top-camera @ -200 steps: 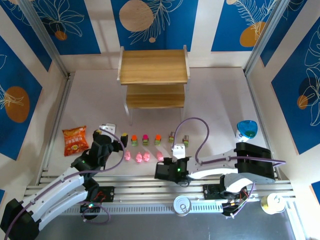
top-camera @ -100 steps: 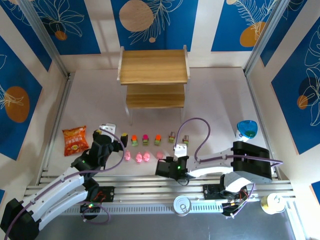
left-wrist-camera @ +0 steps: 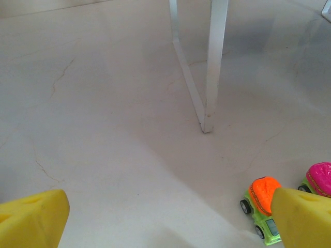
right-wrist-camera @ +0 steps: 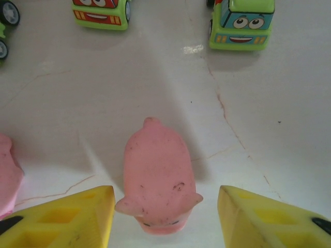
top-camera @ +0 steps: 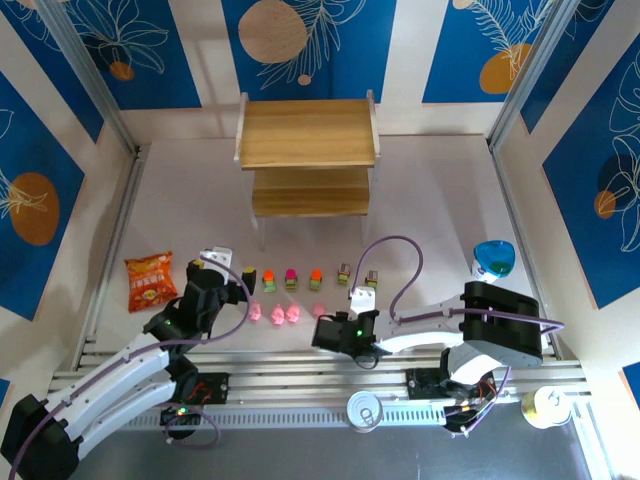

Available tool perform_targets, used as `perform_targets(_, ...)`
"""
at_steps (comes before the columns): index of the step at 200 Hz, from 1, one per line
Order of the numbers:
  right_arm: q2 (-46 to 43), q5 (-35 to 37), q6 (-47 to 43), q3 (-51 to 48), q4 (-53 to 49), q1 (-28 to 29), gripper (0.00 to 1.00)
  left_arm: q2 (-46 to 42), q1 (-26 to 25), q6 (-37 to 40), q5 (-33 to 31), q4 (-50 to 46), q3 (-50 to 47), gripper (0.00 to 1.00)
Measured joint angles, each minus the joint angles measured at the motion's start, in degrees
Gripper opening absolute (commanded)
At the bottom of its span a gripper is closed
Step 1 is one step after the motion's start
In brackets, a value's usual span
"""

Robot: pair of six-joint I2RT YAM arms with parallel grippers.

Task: Place and organize the plastic toys onto the shelf

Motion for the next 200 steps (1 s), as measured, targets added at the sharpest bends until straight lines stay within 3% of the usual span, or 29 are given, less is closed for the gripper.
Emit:
perform_targets(106,2.27,0.24,-1.95,0.22,1.09,-0.96,0.44,0.66,0.0,0.02,0.0,0.83,0.0,1.0)
perform_targets(200,3.45,0.61,-3.28,1.27,1.09,-1.38,0.43,1.14,0.0,0.02,0.02,1.09,0.0,1.0)
